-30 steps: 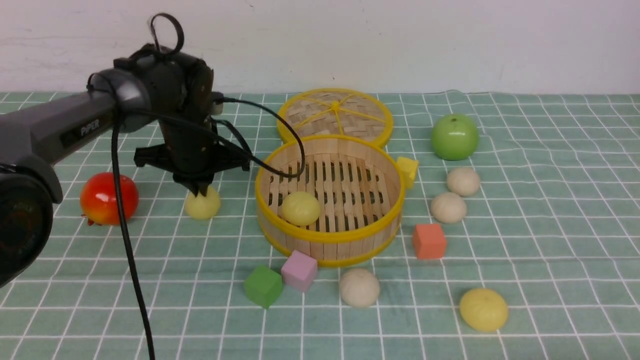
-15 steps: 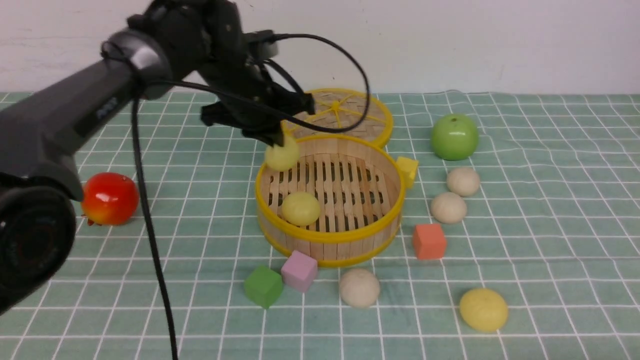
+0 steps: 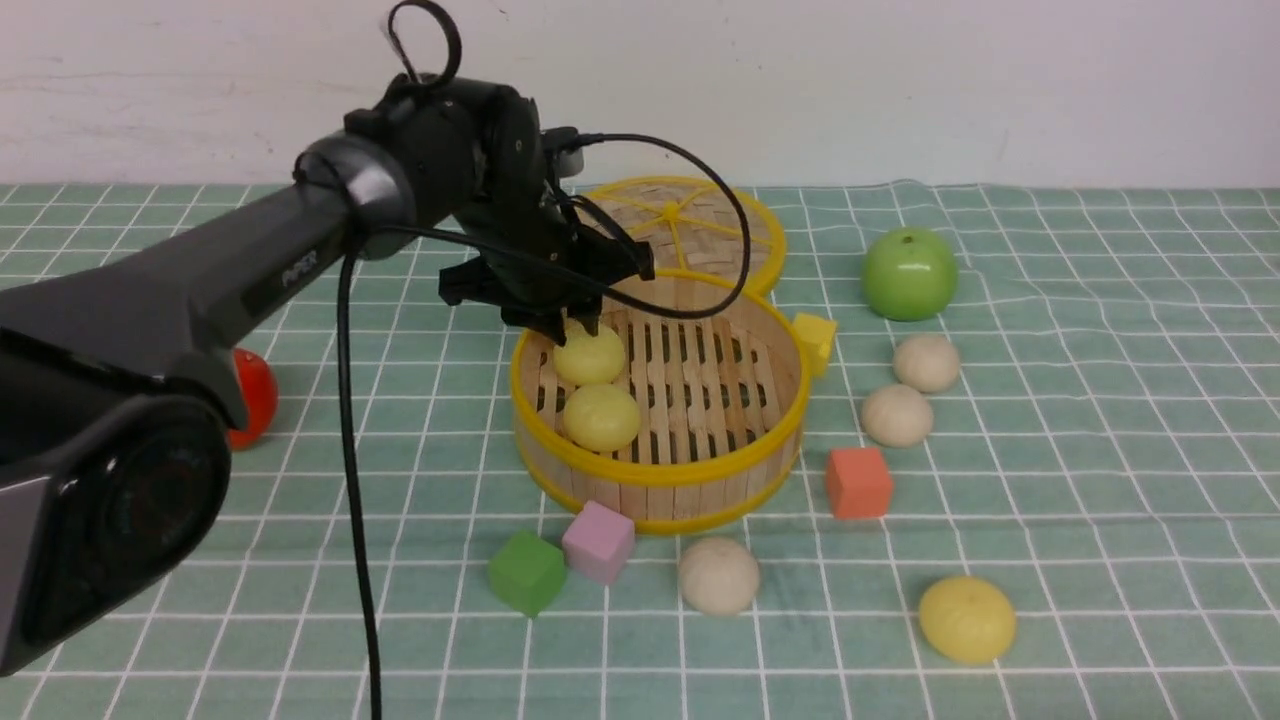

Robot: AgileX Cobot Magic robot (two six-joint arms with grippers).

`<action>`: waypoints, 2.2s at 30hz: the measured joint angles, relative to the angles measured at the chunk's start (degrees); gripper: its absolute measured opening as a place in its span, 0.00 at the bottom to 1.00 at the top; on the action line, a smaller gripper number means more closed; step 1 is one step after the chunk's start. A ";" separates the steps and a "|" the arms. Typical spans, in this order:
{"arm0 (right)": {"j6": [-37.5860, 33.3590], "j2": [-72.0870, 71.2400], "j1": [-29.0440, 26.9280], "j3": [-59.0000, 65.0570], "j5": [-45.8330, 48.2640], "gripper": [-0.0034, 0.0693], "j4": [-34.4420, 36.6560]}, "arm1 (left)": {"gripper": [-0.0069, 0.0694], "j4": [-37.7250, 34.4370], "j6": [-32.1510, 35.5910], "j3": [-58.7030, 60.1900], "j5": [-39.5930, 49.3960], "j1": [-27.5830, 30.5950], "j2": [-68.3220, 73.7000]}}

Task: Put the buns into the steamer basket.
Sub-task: Use the left arm to put the steamed stuffed bun into the steamer, then use the right arm to grab a steamed stuffed bun

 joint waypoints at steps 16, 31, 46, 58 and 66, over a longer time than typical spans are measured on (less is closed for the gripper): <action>0.00 0.00 0.00 0.00 0.00 0.38 0.00 | 0.46 2.73 8.23 1.80 18.34 0.00 -39.66; 0.00 0.00 0.00 0.00 0.00 0.38 0.00 | 0.07 0.10 4.56 73.77 -10.40 0.00 -110.35; 0.00 0.00 0.00 0.00 0.00 0.38 -0.05 | 0.07 1.76 -7.78 90.68 -12.05 0.00 -131.64; 0.00 0.00 0.00 0.00 0.00 0.38 -0.05 | 0.07 8.36 -7.33 92.84 -15.76 1.04 -131.31; 0.00 0.00 0.00 0.00 0.00 0.38 -0.05 | 0.07 5.51 1.09 103.45 -27.71 14.85 -131.04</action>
